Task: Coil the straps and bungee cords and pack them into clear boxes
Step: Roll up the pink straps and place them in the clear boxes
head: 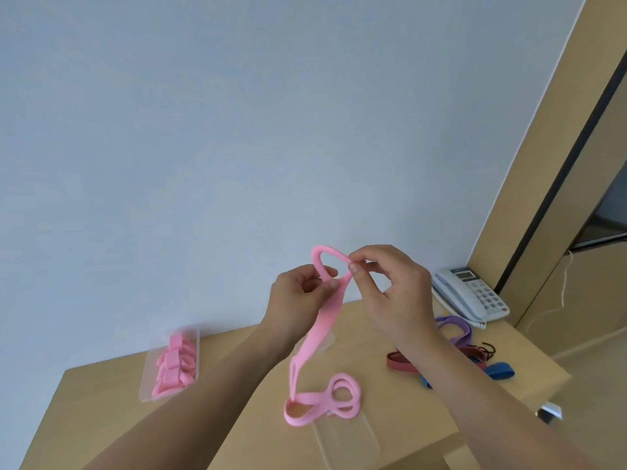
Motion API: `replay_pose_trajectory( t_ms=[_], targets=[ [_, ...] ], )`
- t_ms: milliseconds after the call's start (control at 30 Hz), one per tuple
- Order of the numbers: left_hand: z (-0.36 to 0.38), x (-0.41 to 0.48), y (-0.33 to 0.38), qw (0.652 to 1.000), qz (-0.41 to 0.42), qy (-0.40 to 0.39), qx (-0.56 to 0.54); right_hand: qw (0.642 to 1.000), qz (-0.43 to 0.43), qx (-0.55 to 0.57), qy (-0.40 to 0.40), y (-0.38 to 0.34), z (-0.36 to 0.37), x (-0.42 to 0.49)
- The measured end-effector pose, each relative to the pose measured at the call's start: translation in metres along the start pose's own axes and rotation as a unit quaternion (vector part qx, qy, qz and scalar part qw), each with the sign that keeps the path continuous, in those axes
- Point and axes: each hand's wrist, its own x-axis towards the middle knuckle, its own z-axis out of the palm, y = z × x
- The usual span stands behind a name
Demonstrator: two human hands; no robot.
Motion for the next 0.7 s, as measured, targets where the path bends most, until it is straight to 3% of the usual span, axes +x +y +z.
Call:
replay_pose_trajectory(
  t_ms=[267,700],
  targets=[
    [0.006,0.0,0.022,0.992,0.003,-0.081,-0.095,0.993,-0.109,-0.044,-0.024,0.016,-0.003,0.011],
    [0.033,0.004,0.022,0.999,0.007,0.013,-0.044,0.983,-0.167,-0.046,-0.058,0.05,-0.008,0.022]
  ],
)
